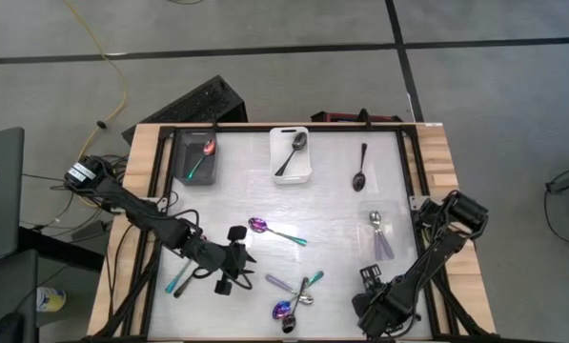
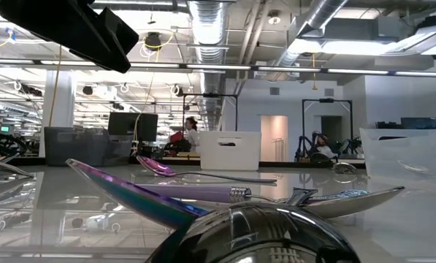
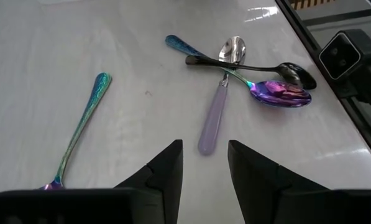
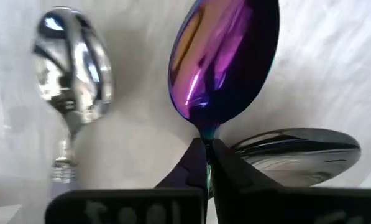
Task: Sort silverware by color (type)
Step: Put the blue spoon into the black bin
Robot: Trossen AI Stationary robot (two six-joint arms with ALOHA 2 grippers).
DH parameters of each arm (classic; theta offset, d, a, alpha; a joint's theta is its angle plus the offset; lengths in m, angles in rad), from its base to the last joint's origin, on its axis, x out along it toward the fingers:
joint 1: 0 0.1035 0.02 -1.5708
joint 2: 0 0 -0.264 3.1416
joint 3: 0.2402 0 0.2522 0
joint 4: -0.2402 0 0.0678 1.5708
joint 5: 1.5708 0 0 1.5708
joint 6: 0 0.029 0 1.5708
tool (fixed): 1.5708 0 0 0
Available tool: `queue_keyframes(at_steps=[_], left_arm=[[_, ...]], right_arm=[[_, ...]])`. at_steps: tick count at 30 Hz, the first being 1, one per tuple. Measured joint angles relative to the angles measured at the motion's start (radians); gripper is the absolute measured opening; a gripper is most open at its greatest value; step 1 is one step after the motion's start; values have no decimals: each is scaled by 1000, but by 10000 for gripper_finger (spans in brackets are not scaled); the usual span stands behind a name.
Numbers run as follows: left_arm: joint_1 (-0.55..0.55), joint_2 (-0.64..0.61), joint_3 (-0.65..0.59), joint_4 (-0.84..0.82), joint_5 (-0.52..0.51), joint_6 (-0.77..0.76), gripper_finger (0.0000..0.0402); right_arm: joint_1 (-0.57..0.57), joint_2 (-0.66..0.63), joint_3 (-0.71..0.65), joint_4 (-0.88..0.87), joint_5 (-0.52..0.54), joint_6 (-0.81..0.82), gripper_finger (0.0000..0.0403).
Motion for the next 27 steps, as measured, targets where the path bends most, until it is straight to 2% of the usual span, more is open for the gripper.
queue_keyframes(at_steps=[10,20,23,27], left_arm=[[0,0,0,0,21,-14,114],[-4,0,0,0,22,-16,114],[-4,0,0,0,22,-17,114],[-7,0,0,-1,22,-15,114]], right_arm=[[-8,-60,12,-35,66,15,24],[-47,-190,113,-34,202,-57,25],[-53,-243,151,-27,293,-78,25],[-55,-326,192,28,468,-103,25]])
